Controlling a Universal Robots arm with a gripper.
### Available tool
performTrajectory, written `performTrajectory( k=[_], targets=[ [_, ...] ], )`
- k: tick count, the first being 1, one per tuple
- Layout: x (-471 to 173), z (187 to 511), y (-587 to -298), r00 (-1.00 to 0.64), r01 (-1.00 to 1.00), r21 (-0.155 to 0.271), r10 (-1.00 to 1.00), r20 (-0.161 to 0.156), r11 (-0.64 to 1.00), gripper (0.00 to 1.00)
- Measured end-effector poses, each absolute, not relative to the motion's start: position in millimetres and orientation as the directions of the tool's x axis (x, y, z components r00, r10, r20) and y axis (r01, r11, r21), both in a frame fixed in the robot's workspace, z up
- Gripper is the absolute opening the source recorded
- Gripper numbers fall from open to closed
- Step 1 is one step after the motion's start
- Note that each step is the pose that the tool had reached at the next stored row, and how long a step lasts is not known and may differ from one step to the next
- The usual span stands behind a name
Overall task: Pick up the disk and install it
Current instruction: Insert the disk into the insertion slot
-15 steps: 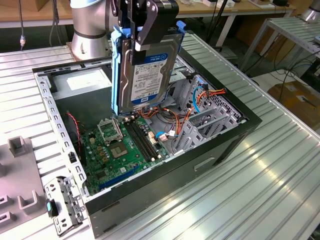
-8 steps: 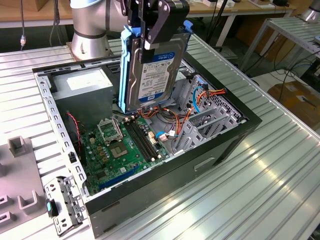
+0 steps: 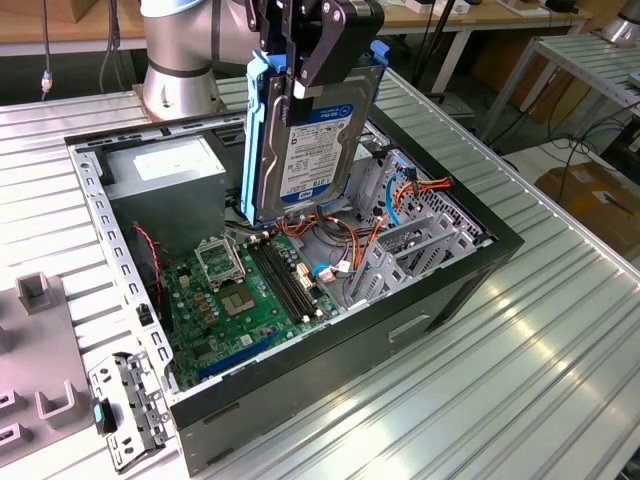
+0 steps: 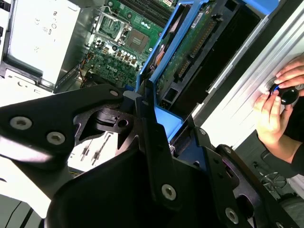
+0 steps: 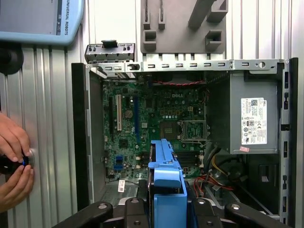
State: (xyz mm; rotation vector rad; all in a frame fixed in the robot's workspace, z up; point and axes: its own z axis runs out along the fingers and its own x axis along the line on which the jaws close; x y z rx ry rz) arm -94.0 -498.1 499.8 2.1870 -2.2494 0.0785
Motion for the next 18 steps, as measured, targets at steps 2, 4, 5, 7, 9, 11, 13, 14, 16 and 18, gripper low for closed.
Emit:
performTrajectory(
  k=[2,4,5,7,9,11,13,14,16,18],
  targets=[
    [-94,500,-498,-0.029,-0.999,-0.034,-0.999,0.037,0.028,0.37],
    [-94,500,-498,-0.029,-0.999,-0.034,-0.999,0.037,0.027,0.37],
    [-94,500,-498,-0.029,-0.999,-0.034,-0.999,0.037,0.027,0.37],
    [-93,500,-498,-0.029,-0.999,-0.034,-0.999,0.037,0.027,0.37],
    [-91,500,-498,-0.029,-0.999,-0.034,-0.999,0.037,0.027,0.37],
    [-89,500,-498,-0.029,-0.999,-0.033,-0.999,0.037,0.027,0.37],
    [-86,500,-498,-0.029,-0.999,-0.034,-0.999,0.037,0.028,0.37],
    [-85,500,-498,-0.029,-0.999,-0.034,-0.999,0.037,0.027,0.37],
    [-83,500,-498,-0.029,-0.999,-0.034,-0.999,0.037,0.027,0.37],
    [-83,500,-499,-0.029,-0.999,-0.034,-0.999,0.037,0.027,0.37]
  ],
)
